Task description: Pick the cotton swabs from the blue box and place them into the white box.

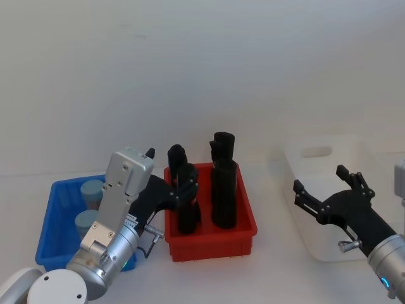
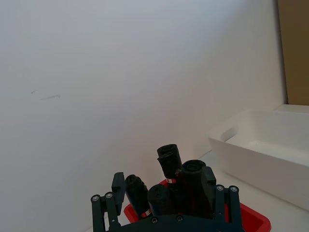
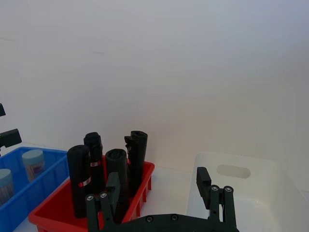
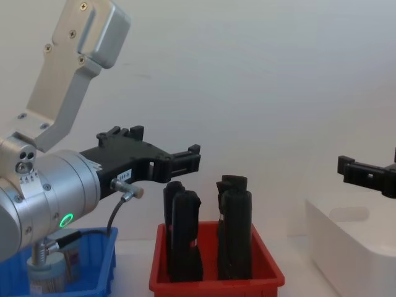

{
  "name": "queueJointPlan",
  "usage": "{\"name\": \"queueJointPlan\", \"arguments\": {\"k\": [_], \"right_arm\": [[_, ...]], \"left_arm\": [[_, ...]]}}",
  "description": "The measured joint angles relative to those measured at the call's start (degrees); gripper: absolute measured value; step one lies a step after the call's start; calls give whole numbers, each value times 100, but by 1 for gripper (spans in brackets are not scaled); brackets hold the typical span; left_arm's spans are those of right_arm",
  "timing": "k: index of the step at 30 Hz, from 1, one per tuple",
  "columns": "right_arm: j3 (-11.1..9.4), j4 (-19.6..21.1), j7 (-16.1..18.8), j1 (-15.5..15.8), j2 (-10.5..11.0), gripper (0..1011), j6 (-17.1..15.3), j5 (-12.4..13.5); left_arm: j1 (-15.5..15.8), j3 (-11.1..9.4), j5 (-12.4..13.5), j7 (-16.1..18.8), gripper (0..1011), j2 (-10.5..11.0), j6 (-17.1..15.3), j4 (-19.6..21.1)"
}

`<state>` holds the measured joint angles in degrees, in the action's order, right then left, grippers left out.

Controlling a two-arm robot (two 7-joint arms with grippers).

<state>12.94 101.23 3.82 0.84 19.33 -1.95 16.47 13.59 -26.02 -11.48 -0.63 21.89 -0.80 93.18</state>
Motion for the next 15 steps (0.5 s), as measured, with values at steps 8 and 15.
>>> {"name": "queueJointPlan", "arguments": {"k": [8,15], "right_arm": [[0,0,0,0,0,1001,0,0],[0,0,0,0,0,1001,0,0]], "left_arm": [[0,0,0,0,1000,0,0,0],[0,0,0,0,1000,0,0,0]]}}
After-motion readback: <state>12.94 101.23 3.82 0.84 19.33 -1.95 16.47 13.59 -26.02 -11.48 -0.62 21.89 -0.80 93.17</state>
